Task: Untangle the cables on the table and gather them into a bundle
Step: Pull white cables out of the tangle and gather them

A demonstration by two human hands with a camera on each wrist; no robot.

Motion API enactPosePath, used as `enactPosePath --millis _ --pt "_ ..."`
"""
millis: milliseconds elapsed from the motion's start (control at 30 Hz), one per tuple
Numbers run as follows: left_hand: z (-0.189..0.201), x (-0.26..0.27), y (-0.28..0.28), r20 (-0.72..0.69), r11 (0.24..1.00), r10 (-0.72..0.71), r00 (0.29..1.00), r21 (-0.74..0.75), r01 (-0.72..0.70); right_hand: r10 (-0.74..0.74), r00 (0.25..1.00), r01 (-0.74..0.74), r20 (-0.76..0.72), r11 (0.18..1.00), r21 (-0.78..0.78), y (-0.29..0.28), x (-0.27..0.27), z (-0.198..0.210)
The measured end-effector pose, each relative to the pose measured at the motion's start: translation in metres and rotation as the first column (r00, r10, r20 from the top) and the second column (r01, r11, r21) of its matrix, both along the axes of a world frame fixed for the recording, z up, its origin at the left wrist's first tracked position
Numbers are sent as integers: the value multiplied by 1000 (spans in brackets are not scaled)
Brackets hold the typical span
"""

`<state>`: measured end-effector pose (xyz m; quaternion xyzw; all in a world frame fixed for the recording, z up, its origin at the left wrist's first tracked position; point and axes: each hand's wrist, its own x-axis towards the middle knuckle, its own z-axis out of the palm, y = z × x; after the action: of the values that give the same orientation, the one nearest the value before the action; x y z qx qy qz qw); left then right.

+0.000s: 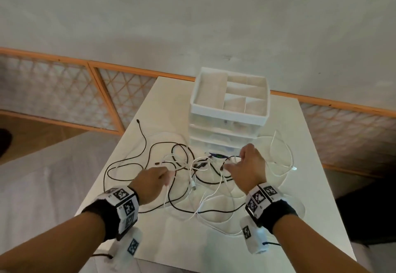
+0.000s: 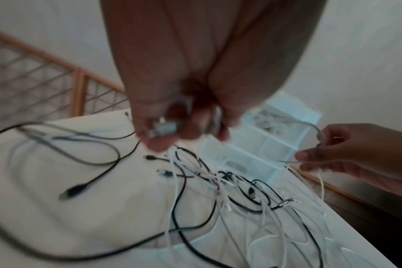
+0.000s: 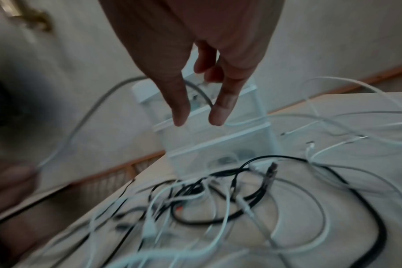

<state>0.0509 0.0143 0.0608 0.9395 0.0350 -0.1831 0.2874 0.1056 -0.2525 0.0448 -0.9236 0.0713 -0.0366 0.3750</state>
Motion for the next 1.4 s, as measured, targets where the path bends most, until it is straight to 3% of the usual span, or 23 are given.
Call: enactPosePath --millis 67,133,200,267,400,567,700,800,900,1000,1067,1167,1233,1333,1400 --pt "-7 3 9 55 946 320 946 -65 -316 230 972 -231 -41 972 -40 23 -18 -8" --pt "-3 8 11 -28 805 546 837 -260 -533 469 871 -485 -144 867 -110 43 -32 -21" --pt "8 12 8 -147 677 585 798 -452 -580 506 817 -567 -276 790 -232 63 -32 -33" --pt "20 13 2 -225 604 524 822 -582 -544 411 832 -527 -372 793 -304 78 -23 -43" --pt "34 14 -7 -241 640 414 878 -608 -469 271 828 -466 -491 820 -333 94 -5 -50" --pt "27 24 -13 -349 550 488 800 -588 -592 240 896 -329 -374 923 -197 96 -2 -46" --pt "23 28 -25 -385 561 455 803 -577 -594 272 864 -410 -424 870 -276 100 -2 -61" --pt "20 30 -29 -399 565 443 802 -571 -596 237 844 -378 -482 900 -218 97 -8 -73" --pt "14 33 -27 -388 556 488 782 -553 -621 289 877 -368 -383 917 -153 92 -10 -65" --pt "11 34 -28 -407 520 506 760 -559 -646 390 908 -401 -154 914 -53 91 -16 -48" --pt "14 33 -35 -409 524 443 798 -604 -601 467 884 -466 7 884 -51 93 -26 -30" --pt "23 37 -48 -328 563 387 861 -655 -503 521 846 -521 114 853 -33 97 -37 -1" --pt "35 44 -53 -270 561 391 880 -688 -460 502 854 -501 134 864 -45 92 -41 18" --pt "65 53 -53 -199 542 423 884 -727 -422 313 937 -303 158 949 -84 69 -35 50" --pt "87 55 -51 -165 551 381 910 -750 -367 216 974 -211 66 974 -79 51 -24 71"
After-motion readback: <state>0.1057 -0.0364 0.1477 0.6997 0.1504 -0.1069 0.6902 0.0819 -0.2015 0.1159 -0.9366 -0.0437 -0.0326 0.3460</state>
